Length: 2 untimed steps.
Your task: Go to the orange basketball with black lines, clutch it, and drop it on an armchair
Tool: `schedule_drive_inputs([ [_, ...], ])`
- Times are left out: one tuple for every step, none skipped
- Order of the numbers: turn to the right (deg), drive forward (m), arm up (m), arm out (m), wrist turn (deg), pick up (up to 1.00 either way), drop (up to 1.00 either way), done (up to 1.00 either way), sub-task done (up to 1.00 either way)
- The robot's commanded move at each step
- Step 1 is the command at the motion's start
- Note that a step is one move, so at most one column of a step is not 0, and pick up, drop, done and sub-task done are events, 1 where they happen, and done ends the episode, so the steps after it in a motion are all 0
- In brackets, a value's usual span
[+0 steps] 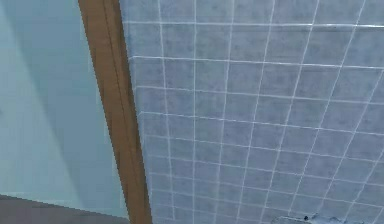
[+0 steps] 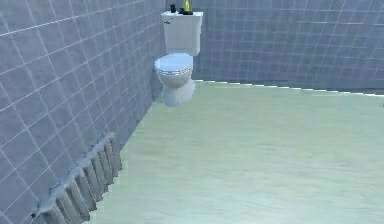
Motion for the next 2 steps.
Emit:
schedule_drive_inputs([
  [-6.0, 0.0, 0.0, 0.0, 0.0, 0.0, 0.0, 0.0, 0.0],
  [0.0, 0.4, 0.0, 0.0, 0.0, 0.0, 0.0, 0.0, 0.0],
])
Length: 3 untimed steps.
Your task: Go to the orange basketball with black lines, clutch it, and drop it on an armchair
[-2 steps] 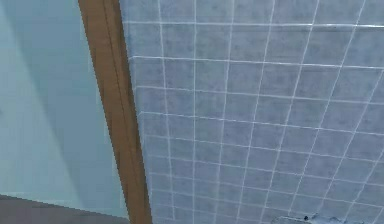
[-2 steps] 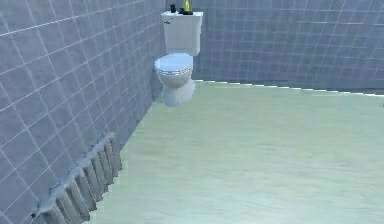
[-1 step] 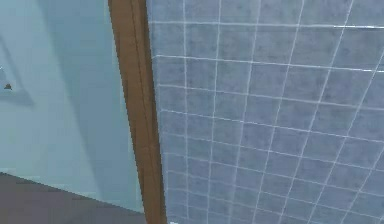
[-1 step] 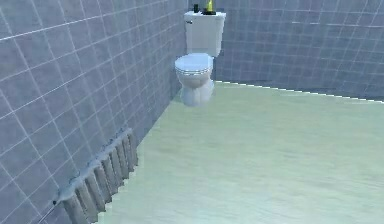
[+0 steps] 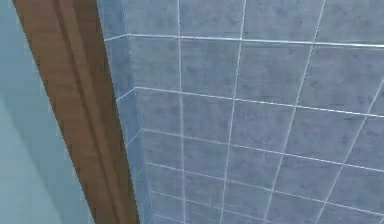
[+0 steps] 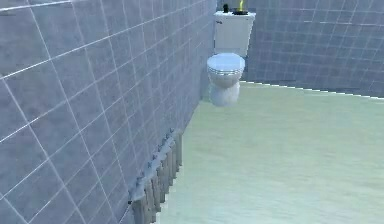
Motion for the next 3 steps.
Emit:
schedule_drive_inputs([
  [-45.0, 0.0, 0.0, 0.0, 0.0, 0.0, 0.0, 0.0, 0.0],
  [-33.0, 0.0, 0.0, 0.0, 0.0, 0.0, 0.0, 0.0, 0.0],
  [0.0, 1.0, 0.0, 0.0, 0.0, 0.0, 0.0, 0.0, 0.0],
])
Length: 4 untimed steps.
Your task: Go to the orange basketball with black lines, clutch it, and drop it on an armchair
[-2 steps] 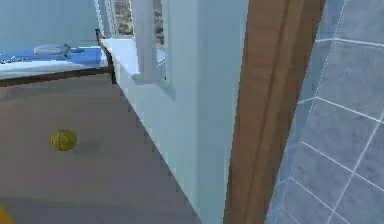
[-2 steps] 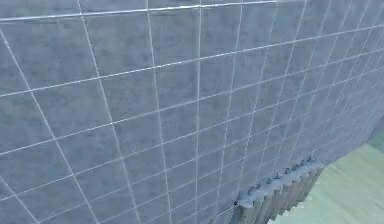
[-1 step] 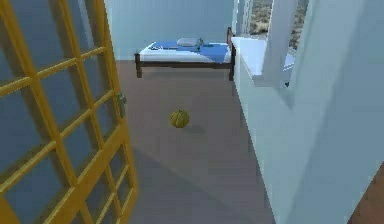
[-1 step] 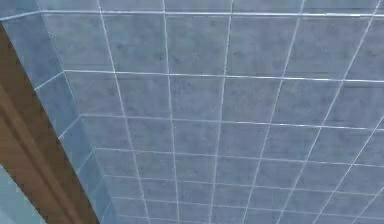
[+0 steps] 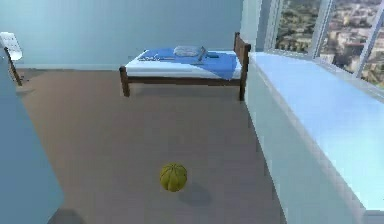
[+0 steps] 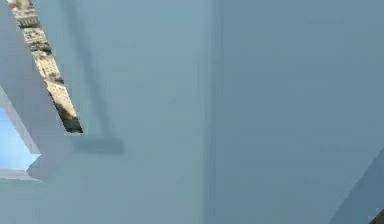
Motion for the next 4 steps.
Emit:
schedule_drive_inputs([
  [0.0, 0.35, 0.0, 0.0, 0.0, 0.0, 0.0, 0.0, 0.0],
  [-45.0, 0.0, 0.0, 0.0, 0.0, 0.0, 0.0, 0.0, 0.0],
  [-12.0, 0.0, 0.0, 0.0, 0.0, 0.0, 0.0, 0.0, 0.0],
  [0.0, 0.1, 0.0, 0.0, 0.0, 0.0, 0.0, 0.0, 0.0],
])
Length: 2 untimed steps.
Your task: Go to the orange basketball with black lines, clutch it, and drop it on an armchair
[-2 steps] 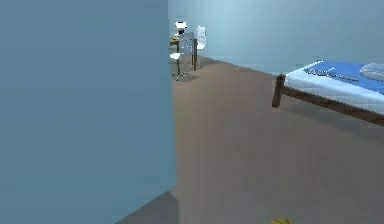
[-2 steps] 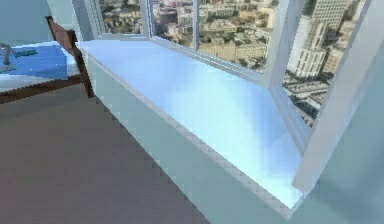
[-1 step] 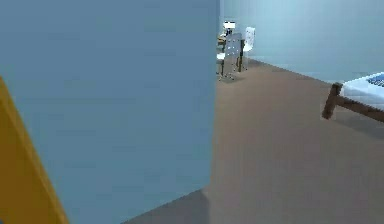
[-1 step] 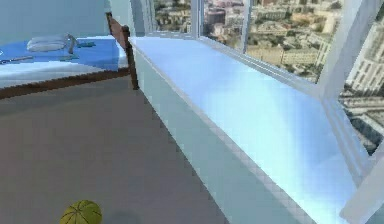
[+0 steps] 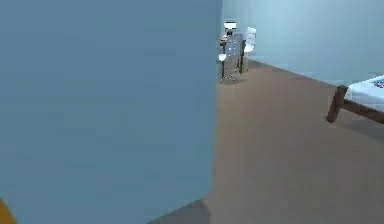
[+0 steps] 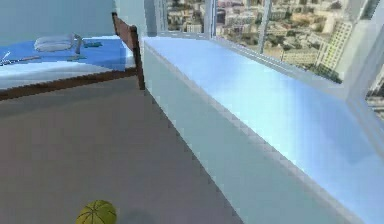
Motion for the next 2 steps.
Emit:
schedule_drive_inputs([
  [-33.0, 0.0, 0.0, 0.0, 0.0, 0.0, 0.0, 0.0, 0.0],
  [0.0, 0.0, 0.18, 0.0, 0.0, 0.0, 0.0, 0.0, 0.0],
])
